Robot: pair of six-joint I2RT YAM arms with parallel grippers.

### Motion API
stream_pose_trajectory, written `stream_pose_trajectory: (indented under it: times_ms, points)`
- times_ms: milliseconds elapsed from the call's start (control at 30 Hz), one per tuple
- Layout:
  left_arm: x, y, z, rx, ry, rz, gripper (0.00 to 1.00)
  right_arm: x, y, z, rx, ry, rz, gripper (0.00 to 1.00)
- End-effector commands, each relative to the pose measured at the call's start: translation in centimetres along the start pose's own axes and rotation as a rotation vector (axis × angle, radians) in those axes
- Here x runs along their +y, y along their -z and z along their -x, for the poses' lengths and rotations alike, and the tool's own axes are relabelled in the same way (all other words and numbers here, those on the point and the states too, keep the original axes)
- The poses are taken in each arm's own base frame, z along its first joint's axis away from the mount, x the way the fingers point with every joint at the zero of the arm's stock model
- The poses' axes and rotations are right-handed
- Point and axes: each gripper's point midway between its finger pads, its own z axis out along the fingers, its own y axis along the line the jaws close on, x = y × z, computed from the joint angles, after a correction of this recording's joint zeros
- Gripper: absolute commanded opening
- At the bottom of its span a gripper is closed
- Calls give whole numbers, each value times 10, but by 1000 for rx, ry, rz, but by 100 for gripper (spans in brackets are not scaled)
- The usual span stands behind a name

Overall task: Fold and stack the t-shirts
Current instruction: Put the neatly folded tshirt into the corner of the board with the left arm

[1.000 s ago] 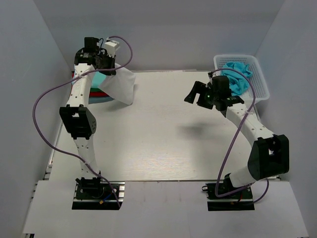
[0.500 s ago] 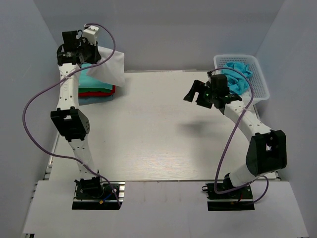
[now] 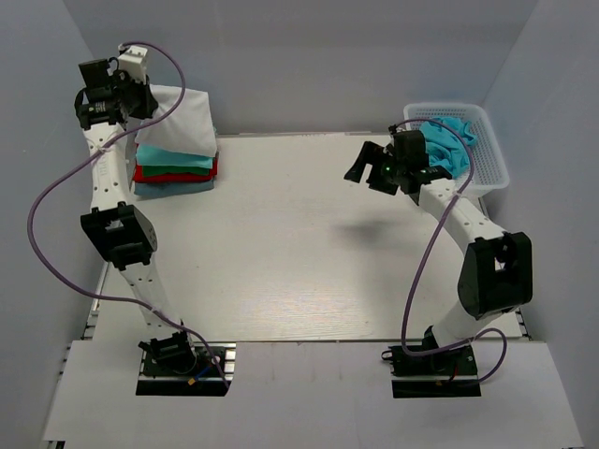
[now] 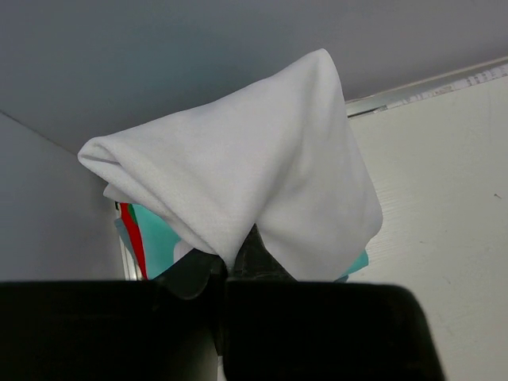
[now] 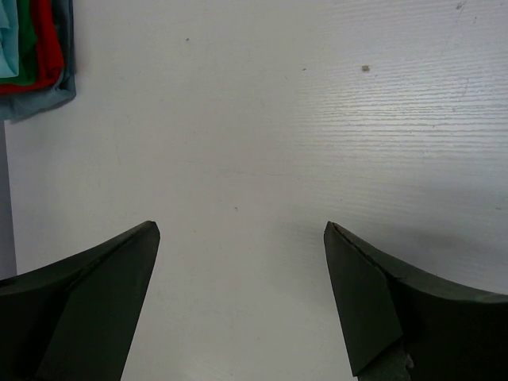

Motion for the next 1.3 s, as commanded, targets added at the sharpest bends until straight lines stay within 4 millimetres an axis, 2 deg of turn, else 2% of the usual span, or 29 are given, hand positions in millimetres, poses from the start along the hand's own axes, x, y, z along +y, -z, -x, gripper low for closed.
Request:
stream_pose_trajectory:
  times_ms: [0, 67, 100, 200, 333, 367, 400, 467, 500, 567, 600, 767, 833, 867, 900, 967, 1033, 1067, 1100, 1133, 1167, 1200, 1233, 1267]
  points:
    - [18, 2, 2, -25, 1, 29, 0, 13, -1, 17, -33, -1, 30, 90]
    - [17, -6, -6, -14, 9, 11, 0, 14, -2, 19, -35, -6, 30, 90]
    - [24, -9, -15, 3, 20, 25, 0, 14, -3, 18, -30, -13, 29, 90]
    - [38, -18, -27, 32, 24, 85, 0, 14, -5, 17, -24, -14, 27, 90]
    - [62, -14, -30, 44, 51, 204, 0, 10, -8, 17, -17, -18, 7, 90]
    - [67, -17, -33, 46, 61, 224, 4, 11, -7, 19, -18, -17, 7, 90]
    - [76, -15, -33, 50, 67, 282, 25, 11, -9, 18, -13, -15, 7, 90]
    - [82, -10, -28, 39, 73, 319, 59, 15, -8, 20, -14, -14, 17, 90]
    - [83, -9, -29, 42, 73, 331, 64, 14, -8, 20, -11, -16, 14, 90]
    - [84, -4, -24, 33, 82, 344, 81, 14, -8, 21, -13, -12, 13, 90]
    - [87, 0, -18, 20, 77, 364, 100, 14, -7, 21, -15, -14, 13, 90]
    - [94, 16, 0, -33, 132, 436, 100, 17, -3, 21, -12, -10, 27, 90]
    - [90, 18, 6, -56, 176, 425, 100, 17, -2, 18, -8, -9, 26, 90]
    - [76, 15, 9, -61, 181, 381, 100, 16, -1, 18, -10, -14, 24, 90]
    - [75, 12, 4, -53, 204, 378, 100, 18, 1, 17, -14, -11, 29, 90]
    - [56, 9, 8, -66, 271, 309, 100, 18, 3, 15, -12, -10, 31, 90]
    - [38, 7, 4, -44, 342, 227, 100, 14, 6, 15, -15, -7, 26, 90]
    - [31, 12, 8, -48, 374, 205, 100, 17, 9, 14, -17, -5, 30, 90]
    - [14, 19, 18, -57, 418, 165, 100, 16, 13, 15, -23, 14, 26, 90]
    - [-2, 16, 3, -15, 452, 127, 100, 13, 17, 16, -33, 17, 0, 90]
    - [-13, 19, 1, -6, 473, 114, 100, 9, 18, 14, -31, 19, -17, 90]
    - [-37, 40, 22, -49, 481, 88, 100, 7, 24, 13, -30, 34, -30, 90]
    - [-51, 37, -10, 22, 525, 102, 100, 5, 31, 15, -47, 38, -45, 90]
    - [-62, 44, -12, 16, 539, 103, 100, -4, 29, 1, -17, 36, -71, 90]
